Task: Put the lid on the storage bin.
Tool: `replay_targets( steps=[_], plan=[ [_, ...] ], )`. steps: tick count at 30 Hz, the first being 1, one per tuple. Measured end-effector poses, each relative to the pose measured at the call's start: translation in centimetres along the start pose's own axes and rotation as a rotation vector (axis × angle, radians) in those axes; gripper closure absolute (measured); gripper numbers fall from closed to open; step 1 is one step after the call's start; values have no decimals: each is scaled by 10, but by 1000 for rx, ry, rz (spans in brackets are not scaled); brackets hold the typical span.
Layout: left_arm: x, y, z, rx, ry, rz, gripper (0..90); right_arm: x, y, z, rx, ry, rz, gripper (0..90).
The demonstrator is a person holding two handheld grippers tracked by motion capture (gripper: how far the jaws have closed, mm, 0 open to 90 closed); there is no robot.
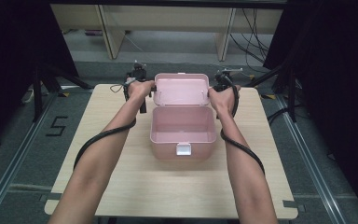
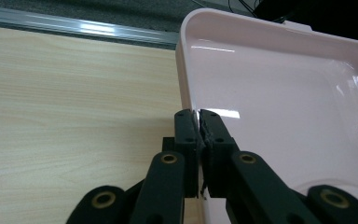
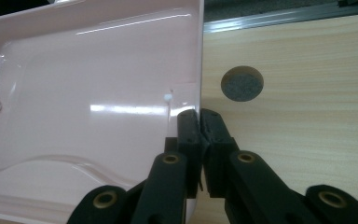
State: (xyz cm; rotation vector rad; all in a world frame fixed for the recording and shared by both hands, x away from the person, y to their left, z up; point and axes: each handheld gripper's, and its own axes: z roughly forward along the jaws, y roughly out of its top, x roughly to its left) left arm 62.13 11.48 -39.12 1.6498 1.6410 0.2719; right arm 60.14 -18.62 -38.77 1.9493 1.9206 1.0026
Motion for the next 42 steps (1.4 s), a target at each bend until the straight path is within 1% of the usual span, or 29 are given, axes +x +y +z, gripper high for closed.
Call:
replay_targets(
  steps=[2,3,4,5,6,7,11,14,15,16,17,18,19,20,22,24,25,26,27,29,30,31,36,38,40,42],
  plan=[
    [-1,1,-1,-7,-2,-3,869,0,0,0,-2,-8,1,883],
    [-1,1,0,-14,-9,2,870,0,0,-1,-4,2,1,883],
    [0,2,0,-22,-17,12,871,-1,1,-1,-4,0,-2,883],
    [2,3,1,-33,-30,41,871,-1,1,-1,-11,-3,-9,883],
    [0,2,0,-25,-12,5,873,-1,1,-1,-7,-5,0,883],
    [-2,2,-1,-21,-5,-5,874,-1,1,-1,-13,0,-9,883],
    [-3,3,-3,-34,-8,-4,876,0,2,-3,-15,1,-4,884],
    [-3,4,-4,-44,-9,-1,878,0,2,-4,-22,-1,-14,884],
    [-3,4,-4,-46,-10,0,878,1,2,-5,-21,1,-9,884],
    [-4,4,-5,-52,-12,2,879,0,3,-5,-23,-9,-20,885],
    [-4,5,-5,-56,-12,6,879,3,2,-6,-17,2,22,885],
    [-4,5,-5,-57,-14,6,879,2,3,-6,-27,-2,0,885],
    [-4,5,-6,-62,-16,8,879,1,3,-6,-31,2,-6,885],
    [-4,5,-6,-65,-16,9,879,0,3,-6,-38,-1,-27,885],
    [-4,6,-6,-66,-21,12,879,1,4,-7,-42,-3,-29,885],
    [-4,6,-6,-74,-23,16,879,0,4,-7,-44,-3,-45,886],
    [-4,6,-6,-80,-22,16,879,-1,5,-7,-46,-2,-62,885],
    [-4,6,-6,-85,-27,20,879,1,4,-7,-46,-3,-35,886],
    [-4,5,-6,-89,-29,19,879,0,5,-8,-46,-9,-52,886],
    [-3,5,-7,-91,-34,22,879,1,5,-8,-48,-1,-40,886],
    [-3,5,-7,-92,-35,25,879,1,5,-8,-49,-1,-42,885],
    [-3,5,-7,-94,-37,27,879,0,4,-7,-62,-8,-63,886],
    [-3,5,-8,-108,-44,30,879,1,5,-9,-66,-7,-61,886],
    [-4,6,-9,-119,-45,31,879,1,5,-9,-75,-9,-80,886],
    [-4,6,-9,-123,-47,35,880,1,5,-10,-77,-11,-80,886],
    [-5,6,-10,-129,-47,40,880,0,5,-10,-75,-11,-93,887]
  ],
)
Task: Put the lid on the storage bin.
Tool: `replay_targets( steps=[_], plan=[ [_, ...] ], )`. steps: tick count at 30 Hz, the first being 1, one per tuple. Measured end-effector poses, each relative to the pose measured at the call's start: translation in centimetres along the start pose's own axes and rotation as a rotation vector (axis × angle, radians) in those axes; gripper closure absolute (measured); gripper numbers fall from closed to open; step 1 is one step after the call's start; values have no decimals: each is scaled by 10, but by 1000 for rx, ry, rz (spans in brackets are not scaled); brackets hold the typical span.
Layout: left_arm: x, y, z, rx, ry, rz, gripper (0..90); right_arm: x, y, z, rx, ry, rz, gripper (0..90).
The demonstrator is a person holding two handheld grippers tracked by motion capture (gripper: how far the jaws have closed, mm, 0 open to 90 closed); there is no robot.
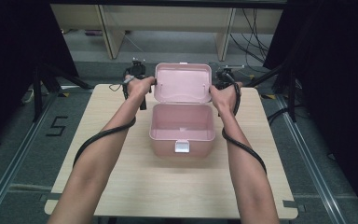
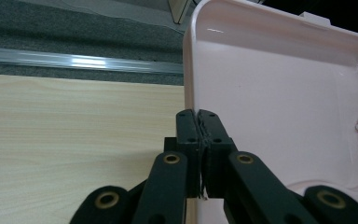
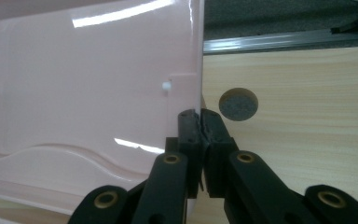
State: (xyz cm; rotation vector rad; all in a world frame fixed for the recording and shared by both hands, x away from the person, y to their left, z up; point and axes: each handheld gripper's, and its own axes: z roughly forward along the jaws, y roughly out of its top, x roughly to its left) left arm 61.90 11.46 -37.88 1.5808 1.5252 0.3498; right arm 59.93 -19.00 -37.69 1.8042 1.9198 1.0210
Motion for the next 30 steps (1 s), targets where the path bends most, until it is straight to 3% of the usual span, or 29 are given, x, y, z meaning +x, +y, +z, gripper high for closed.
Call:
replay_targets(
  steps=[5,6,7,18,19,20,22,23,24,26,27,29,30],
  plan=[
    [-1,1,0,-13,-2,9,880,1,1,-1,-6,-2,8,888],
    [-1,1,0,-17,-2,11,880,3,0,-2,-4,2,36,888],
    [-1,0,-1,-21,-3,12,880,1,1,-1,-14,-4,0,888],
    [-1,-2,-4,-62,-10,25,880,3,0,-3,-40,-5,-16,889],
    [-1,-3,-4,-69,-13,28,880,5,-1,-4,-41,-2,11,889],
    [-1,-3,-5,-72,-12,35,880,2,-1,-3,-49,1,-35,889],
    [-1,-5,-5,-92,-20,35,880,3,-2,-4,-54,0,-22,889],
    [0,-6,-5,-97,-25,40,880,5,-3,-4,-62,6,9,889],
    [0,-6,-6,-100,-25,45,879,3,-3,-4,-64,1,-20,889],
    [0,-7,-6,-110,-26,49,879,4,-2,-5,-68,13,-7,889],
    [0,-8,-7,-115,-28,51,879,3,-3,-5,-70,4,-33,889],
    [0,-8,-8,-117,-33,59,879,5,-2,-6,-63,-8,-15,890],
    [0,-8,-8,-122,-33,58,879,3,-3,-5,-77,-3,-39,890]
  ],
)
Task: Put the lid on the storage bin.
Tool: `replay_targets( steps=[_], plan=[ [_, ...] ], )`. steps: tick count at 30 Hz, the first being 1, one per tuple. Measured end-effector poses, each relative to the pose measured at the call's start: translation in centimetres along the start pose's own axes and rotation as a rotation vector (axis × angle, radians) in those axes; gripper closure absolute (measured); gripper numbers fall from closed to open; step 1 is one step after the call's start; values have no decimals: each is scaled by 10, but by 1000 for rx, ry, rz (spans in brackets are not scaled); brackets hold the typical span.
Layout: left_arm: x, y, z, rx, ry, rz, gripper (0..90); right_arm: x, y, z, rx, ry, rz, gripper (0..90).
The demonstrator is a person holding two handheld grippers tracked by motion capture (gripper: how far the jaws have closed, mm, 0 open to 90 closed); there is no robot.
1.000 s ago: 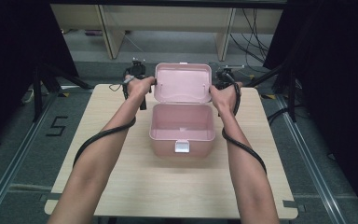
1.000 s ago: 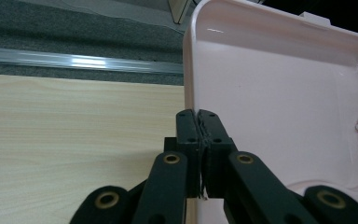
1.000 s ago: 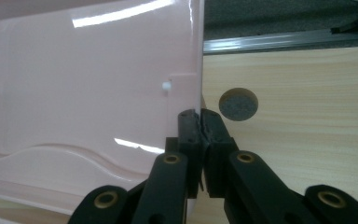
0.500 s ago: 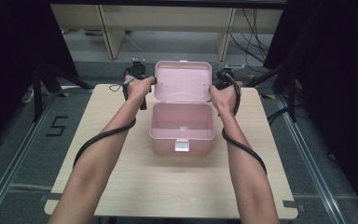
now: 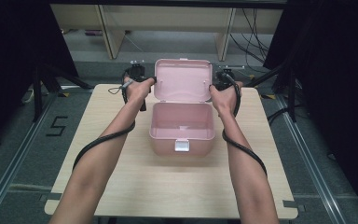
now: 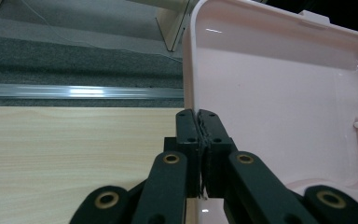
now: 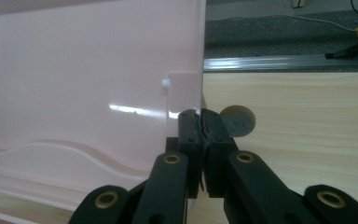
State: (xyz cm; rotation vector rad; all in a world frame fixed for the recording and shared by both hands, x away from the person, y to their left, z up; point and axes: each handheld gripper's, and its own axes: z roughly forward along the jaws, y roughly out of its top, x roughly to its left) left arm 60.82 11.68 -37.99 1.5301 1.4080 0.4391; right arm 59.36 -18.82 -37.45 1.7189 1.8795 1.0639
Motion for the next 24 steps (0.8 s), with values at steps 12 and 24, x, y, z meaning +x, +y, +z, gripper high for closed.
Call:
replay_targets(
  steps=[12,24],
  plan=[
    [0,-3,-5,-67,-3,15,879,2,-2,0,-85,5,-47,892],
    [0,-10,-8,-131,-17,41,879,2,-5,-4,-115,17,-59,890]
  ],
)
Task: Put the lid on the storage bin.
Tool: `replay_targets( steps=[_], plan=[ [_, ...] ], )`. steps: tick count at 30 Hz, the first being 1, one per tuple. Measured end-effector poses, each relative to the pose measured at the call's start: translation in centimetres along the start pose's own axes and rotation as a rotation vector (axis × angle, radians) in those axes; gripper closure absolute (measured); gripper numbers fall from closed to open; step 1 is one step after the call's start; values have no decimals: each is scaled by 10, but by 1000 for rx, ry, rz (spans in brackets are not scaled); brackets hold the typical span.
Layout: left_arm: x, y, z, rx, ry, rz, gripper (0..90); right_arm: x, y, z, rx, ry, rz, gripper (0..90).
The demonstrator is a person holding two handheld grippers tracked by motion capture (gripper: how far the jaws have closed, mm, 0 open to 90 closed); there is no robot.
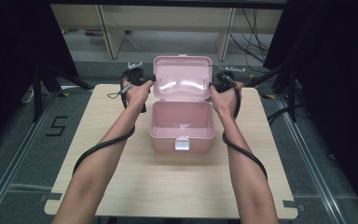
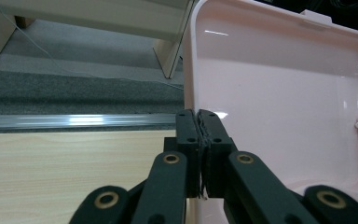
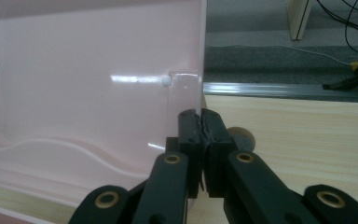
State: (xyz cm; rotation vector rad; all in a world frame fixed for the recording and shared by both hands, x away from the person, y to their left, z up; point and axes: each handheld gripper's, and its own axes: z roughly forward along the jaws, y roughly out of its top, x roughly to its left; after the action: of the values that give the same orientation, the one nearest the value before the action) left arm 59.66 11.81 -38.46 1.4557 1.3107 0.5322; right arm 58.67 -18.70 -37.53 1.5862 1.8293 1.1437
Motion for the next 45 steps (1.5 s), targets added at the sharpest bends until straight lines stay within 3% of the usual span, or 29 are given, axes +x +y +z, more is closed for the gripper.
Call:
replay_targets(
  steps=[12,15,16,18,19,20,24,26,27,28,29,30,31,32,33,36,38,39,41,45],
  plan=[
    [0,-1,1,-23,-11,17,880,-3,0,0,-2,10,0,886],
    [-1,-2,2,-24,-10,29,882,-2,0,0,9,4,27,880],
    [-1,-2,2,-22,-10,30,882,-4,0,1,10,15,-5,877],
    [-1,-3,2,-28,-10,32,883,-5,-2,1,14,3,-3,872],
    [-1,-4,3,-31,-11,29,883,-3,-2,0,19,17,23,869],
    [-1,-4,3,-35,-7,26,884,-4,-2,1,16,10,1,865],
    [-2,-5,3,-34,-6,29,885,-4,-3,3,11,15,10,819],
    [-2,-4,3,-35,-8,33,885,-6,-3,4,11,14,-22,804],
    [-3,-4,3,-37,-9,34,885,-6,-3,4,18,17,-15,791],
    [-3,-4,3,-39,-9,35,885,-4,-3,3,27,16,26,779],
    [-3,-5,3,-42,-10,34,886,-7,-3,3,18,17,2,761],
    [-3,-5,3,-44,-11,34,886,-7,-4,2,16,19,33,739],
    [-3,-5,3,-46,-11,35,885,-9,-5,0,13,29,12,712],
    [-3,-5,3,-47,-12,35,885,-8,-5,-2,27,26,44,697],
    [-2,-5,3,-46,-11,34,886,-9,-6,-5,23,30,31,689],
    [-1,-6,3,-47,-13,33,885,-14,-8,-15,47,48,36,674],
    [-1,-6,3,-48,-12,33,885,-17,-10,-24,73,34,45,675],
    [-1,-6,3,-49,-12,32,885,-17,-12,-29,120,42,67,679],
    [-1,-6,4,-49,-14,35,885,-19,-17,-38,182,53,44,695],
    [-3,-6,3,-52,-19,43,885,-13,-26,-51,265,81,92,713]
  ],
)
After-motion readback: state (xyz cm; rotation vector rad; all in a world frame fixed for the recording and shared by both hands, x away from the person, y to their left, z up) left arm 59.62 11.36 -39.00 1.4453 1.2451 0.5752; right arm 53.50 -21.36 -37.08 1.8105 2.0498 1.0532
